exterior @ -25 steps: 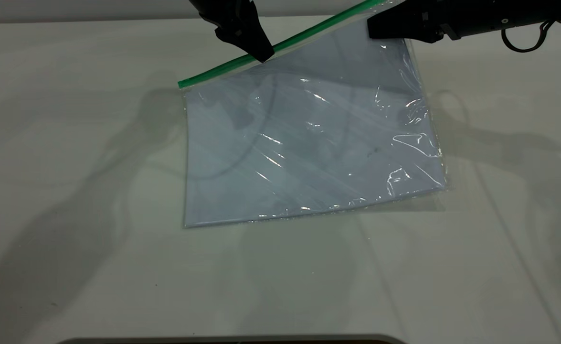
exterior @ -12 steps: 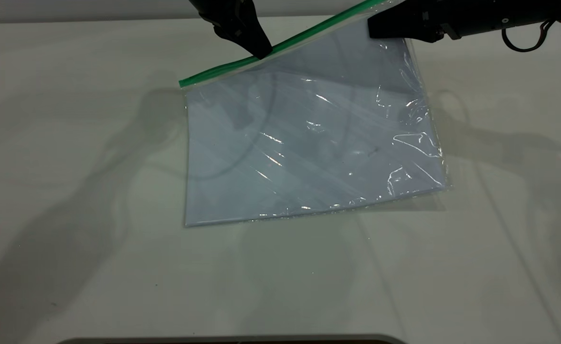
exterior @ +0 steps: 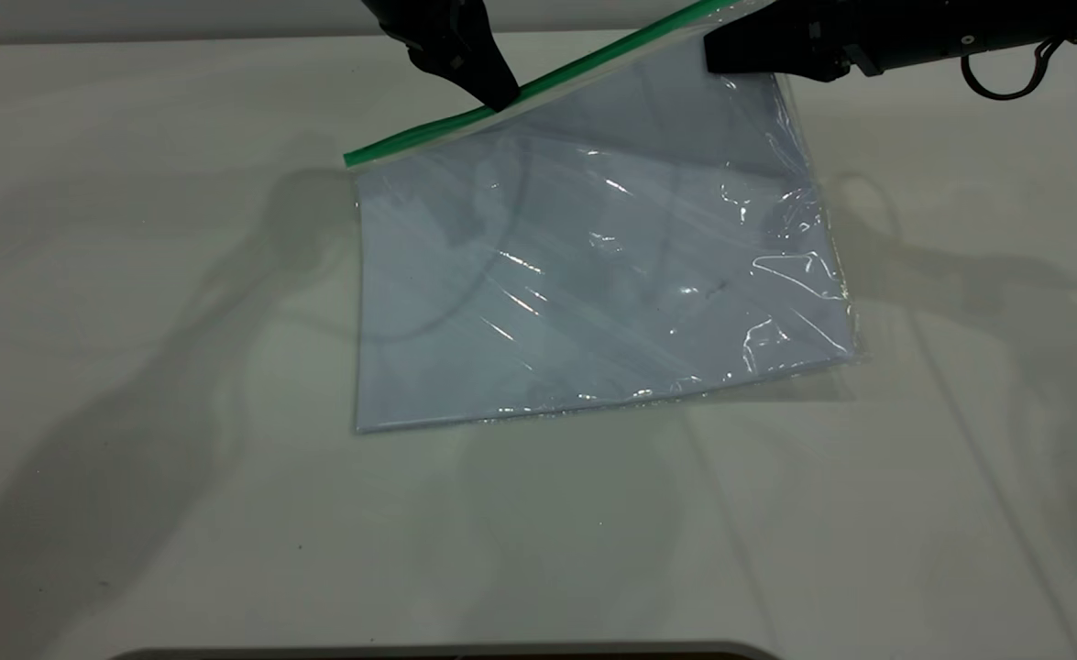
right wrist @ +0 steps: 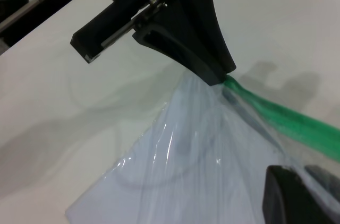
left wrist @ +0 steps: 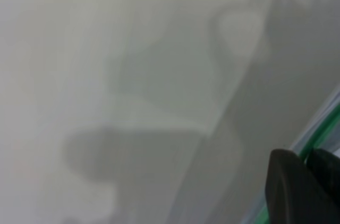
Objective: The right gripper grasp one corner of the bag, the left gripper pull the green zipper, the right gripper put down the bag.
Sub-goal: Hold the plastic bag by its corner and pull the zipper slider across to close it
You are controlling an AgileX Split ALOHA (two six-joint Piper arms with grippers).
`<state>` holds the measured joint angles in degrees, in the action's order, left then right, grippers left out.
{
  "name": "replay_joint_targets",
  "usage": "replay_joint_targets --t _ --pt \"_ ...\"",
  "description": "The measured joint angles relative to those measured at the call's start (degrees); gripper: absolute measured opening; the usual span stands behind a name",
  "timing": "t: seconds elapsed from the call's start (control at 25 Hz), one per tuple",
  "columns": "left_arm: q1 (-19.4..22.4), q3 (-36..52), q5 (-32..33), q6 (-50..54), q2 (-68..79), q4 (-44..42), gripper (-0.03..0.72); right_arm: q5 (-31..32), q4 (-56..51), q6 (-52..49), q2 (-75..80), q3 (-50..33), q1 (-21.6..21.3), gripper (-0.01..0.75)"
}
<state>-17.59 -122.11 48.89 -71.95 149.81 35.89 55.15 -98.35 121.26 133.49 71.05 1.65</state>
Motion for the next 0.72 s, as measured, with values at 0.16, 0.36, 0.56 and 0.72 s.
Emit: replay_joint_targets --t 0.16,0.36,0.56,0.72 --pt "1.0 0.0 0.2 1.6 0.8 0.0 0.064 0.0 -0.2 0.0 0.0 0.0 0.0 0.033" --pt "2.3 0.0 0.2 2.4 2.6 -0.4 0.064 0.0 0.0 0.0 0.0 0.0 0.1 0.033" --pt "3.0 0.0 0.1 2.5 2.6 -0.6 0.064 -0.1 0.0 0.0 0.0 0.0 0.1 0.033" --pt "3.4 0.0 0.1 2.8 2.6 -3.9 0.067 -0.1 0.0 0.0 0.0 0.0 0.1 0.033"
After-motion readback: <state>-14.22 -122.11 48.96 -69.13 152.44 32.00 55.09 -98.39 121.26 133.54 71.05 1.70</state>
